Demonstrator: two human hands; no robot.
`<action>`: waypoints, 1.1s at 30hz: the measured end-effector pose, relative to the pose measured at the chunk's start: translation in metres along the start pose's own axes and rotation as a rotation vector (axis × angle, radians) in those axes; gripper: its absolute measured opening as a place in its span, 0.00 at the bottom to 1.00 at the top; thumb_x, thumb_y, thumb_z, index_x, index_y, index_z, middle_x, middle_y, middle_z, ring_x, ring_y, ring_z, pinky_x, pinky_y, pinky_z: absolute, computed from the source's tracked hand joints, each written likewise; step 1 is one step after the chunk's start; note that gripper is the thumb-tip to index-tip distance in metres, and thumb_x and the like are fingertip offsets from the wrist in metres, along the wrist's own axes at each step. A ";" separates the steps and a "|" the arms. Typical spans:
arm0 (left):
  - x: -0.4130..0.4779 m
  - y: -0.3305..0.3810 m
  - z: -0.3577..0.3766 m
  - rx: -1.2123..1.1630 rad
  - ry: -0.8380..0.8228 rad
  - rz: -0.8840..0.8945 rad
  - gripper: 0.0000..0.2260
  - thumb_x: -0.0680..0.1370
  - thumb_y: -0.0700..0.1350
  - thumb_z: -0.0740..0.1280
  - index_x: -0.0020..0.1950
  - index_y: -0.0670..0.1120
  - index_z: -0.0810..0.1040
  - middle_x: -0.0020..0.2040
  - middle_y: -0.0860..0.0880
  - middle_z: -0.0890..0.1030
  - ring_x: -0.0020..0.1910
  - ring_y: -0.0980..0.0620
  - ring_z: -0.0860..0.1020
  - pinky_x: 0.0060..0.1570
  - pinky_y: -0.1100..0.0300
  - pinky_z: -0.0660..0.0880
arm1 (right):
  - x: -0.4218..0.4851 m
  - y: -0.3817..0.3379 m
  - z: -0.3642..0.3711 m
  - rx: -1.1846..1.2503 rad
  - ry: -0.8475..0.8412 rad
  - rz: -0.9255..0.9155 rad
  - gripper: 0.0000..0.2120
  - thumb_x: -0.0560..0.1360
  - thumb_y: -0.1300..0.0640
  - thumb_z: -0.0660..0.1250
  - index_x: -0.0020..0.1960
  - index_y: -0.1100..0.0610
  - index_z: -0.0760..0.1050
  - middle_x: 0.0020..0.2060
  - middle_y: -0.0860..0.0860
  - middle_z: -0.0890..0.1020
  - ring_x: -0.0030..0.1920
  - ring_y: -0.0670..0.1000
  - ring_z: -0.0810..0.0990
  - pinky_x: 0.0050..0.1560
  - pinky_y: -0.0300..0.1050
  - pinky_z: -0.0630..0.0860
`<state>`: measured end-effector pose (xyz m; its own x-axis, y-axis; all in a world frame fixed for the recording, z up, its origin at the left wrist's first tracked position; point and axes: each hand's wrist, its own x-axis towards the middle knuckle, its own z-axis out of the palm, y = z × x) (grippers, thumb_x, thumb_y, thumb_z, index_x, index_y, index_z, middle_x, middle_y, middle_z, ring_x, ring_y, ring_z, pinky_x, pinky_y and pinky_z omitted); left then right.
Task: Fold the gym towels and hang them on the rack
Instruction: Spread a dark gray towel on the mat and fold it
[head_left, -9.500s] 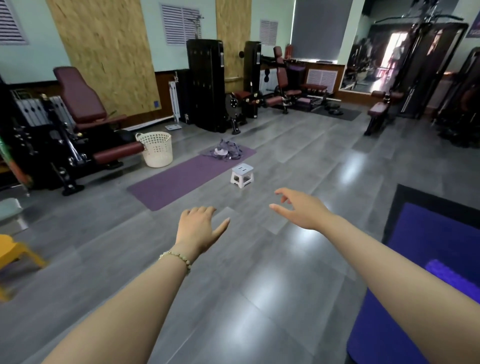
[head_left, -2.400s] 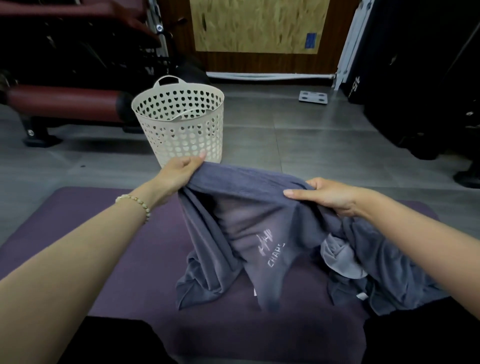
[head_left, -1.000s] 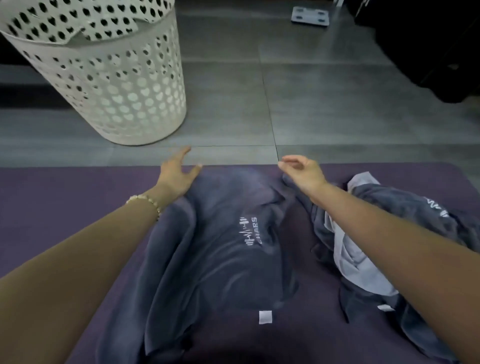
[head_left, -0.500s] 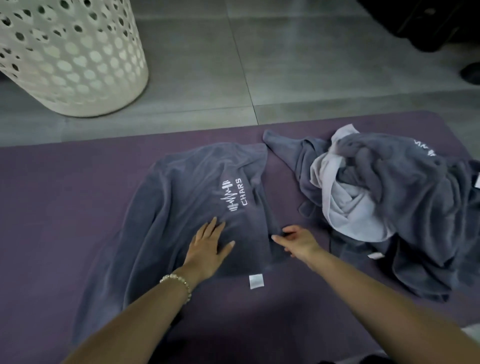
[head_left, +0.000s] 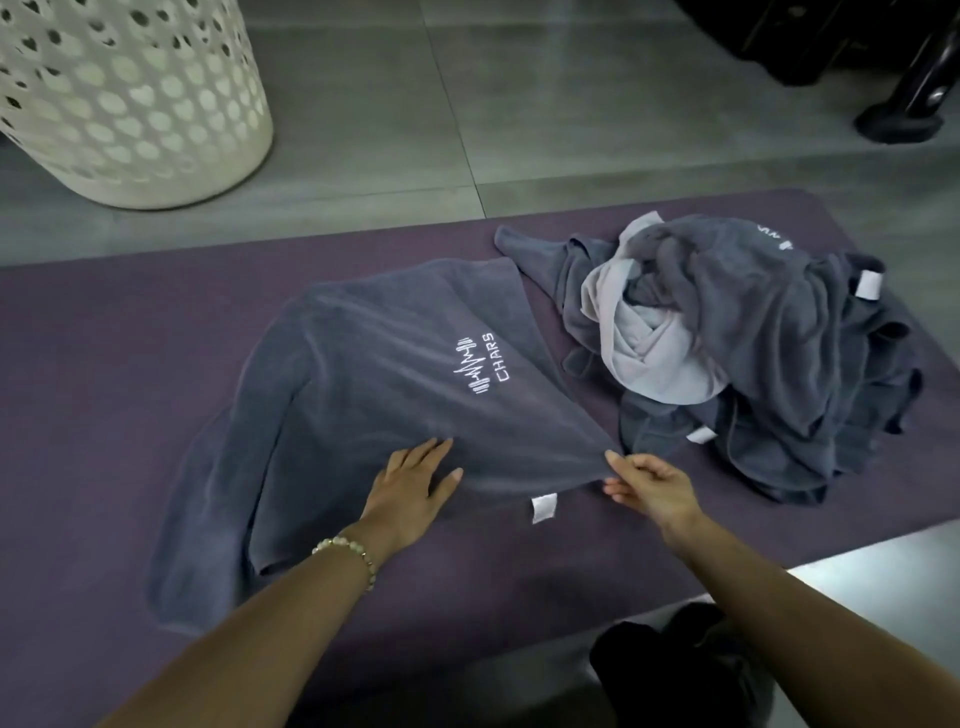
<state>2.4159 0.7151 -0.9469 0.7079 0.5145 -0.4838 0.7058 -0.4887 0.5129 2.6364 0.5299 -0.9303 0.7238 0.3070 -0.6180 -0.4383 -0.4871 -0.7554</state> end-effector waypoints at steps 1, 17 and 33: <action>-0.003 0.004 0.006 0.021 -0.014 0.005 0.25 0.82 0.59 0.50 0.78 0.55 0.53 0.78 0.56 0.52 0.76 0.53 0.48 0.73 0.53 0.50 | -0.004 0.007 -0.012 -0.017 -0.001 0.017 0.09 0.74 0.63 0.71 0.38 0.60 0.72 0.23 0.52 0.80 0.24 0.44 0.80 0.27 0.34 0.77; -0.104 0.025 -0.112 -0.123 0.094 -0.089 0.25 0.82 0.55 0.54 0.76 0.45 0.59 0.70 0.45 0.71 0.70 0.46 0.69 0.67 0.58 0.62 | -0.104 -0.085 -0.018 -0.879 -0.314 -0.412 0.31 0.77 0.48 0.66 0.74 0.58 0.60 0.73 0.54 0.64 0.72 0.52 0.64 0.70 0.42 0.59; -0.238 -0.117 -0.280 -0.139 0.362 -0.305 0.25 0.82 0.57 0.53 0.73 0.42 0.65 0.70 0.43 0.71 0.68 0.43 0.70 0.67 0.55 0.64 | -0.245 -0.194 0.197 -1.095 -0.460 -0.773 0.31 0.77 0.45 0.64 0.75 0.54 0.59 0.74 0.52 0.62 0.73 0.53 0.64 0.71 0.46 0.62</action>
<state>2.1575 0.8471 -0.6935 0.3975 0.8435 -0.3613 0.8513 -0.1921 0.4882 2.4391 0.7099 -0.6755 0.2589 0.9156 -0.3078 0.7647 -0.3889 -0.5138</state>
